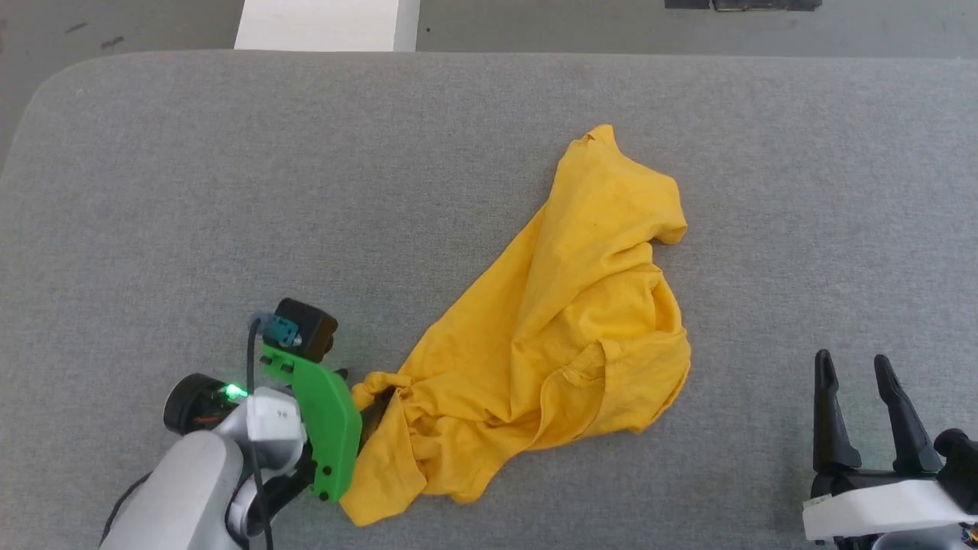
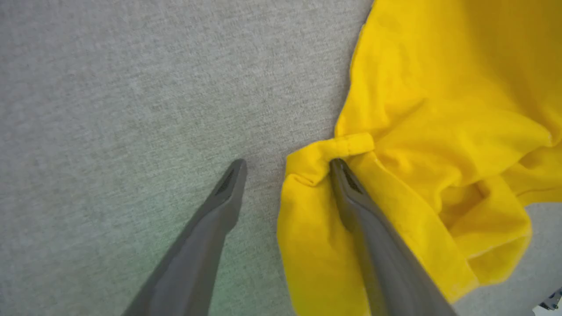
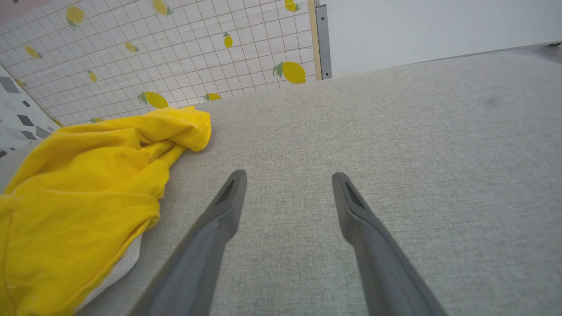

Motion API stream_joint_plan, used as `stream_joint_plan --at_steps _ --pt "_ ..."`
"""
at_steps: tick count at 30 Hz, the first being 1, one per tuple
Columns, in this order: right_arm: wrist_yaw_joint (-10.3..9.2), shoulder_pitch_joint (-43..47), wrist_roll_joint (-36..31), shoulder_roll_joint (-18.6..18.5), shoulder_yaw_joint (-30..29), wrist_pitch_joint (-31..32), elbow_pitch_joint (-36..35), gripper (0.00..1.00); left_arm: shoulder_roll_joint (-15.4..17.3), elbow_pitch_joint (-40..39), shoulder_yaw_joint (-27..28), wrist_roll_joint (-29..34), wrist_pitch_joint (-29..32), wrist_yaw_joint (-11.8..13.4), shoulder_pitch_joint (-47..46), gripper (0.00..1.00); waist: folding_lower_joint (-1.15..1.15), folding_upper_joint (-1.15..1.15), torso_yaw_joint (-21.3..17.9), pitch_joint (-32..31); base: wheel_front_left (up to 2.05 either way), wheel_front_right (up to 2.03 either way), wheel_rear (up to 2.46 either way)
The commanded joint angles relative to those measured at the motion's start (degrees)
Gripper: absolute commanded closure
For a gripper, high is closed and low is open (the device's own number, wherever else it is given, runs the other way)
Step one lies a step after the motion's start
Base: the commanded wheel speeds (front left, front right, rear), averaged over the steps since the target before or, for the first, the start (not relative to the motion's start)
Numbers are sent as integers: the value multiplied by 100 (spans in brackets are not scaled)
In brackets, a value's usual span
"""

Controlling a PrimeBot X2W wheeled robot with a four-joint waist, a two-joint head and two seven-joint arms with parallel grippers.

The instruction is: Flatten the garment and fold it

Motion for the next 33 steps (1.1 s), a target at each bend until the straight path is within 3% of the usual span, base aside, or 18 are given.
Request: stream_joint_plan --at_steps 1,3,5,11,18,24,26,31,32,33 --pt "-8 -91 22 3 19 -60 11 0 -16 129 -133 -151 223 -21 21 0 0 0 -28 29 0 0 0" --pt "-8 -109 20 3 16 -62 24 0 -85 152 -261 -413 411 -21 81 0 0 0 -45 44 0 0 0" --pt "-8 -126 19 3 0 -63 41 0 -60 83 -464 -586 510 -21 104 100 0 0 -53 50 0 0 0" --pt "-8 -144 24 3 -22 -66 109 0 140 41 -833 -879 174 -21 56 100 0 0 -22 10 0 0 0" --pt "-8 -188 -14 3 -27 -63 138 0 478 -173 -813 -630 -1178 -22 -620 100 0 0 64 -34 0 0 0" --pt "-8 -198 -42 3 -17 -37 95 0 909 -196 -335 -228 -2498 -21 -1279 100 0 0 62 -14 0 0 0" --pt "-8 -199 -58 3 -15 -22 88 0 1119 -2 -164 -107 -2699 -2 -1376 100 0 0 29 -3 0 0 0" --pt "-8 -195 -72 3 -38 15 87 0 1223 673 138 -160 -3063 114 -1411 100 0 0 -44 14 0 0 0" --pt "-8 -198 -75 3 -30 25 85 0 1192 835 165 -139 -3183 152 -1418 0 0 0 -60 20 0 0 0" --pt "-8 -199 -76 3 -22 32 83 0 1132 942 188 -162 -3293 162 -1418 0 0 0 -71 21 0 0 0"
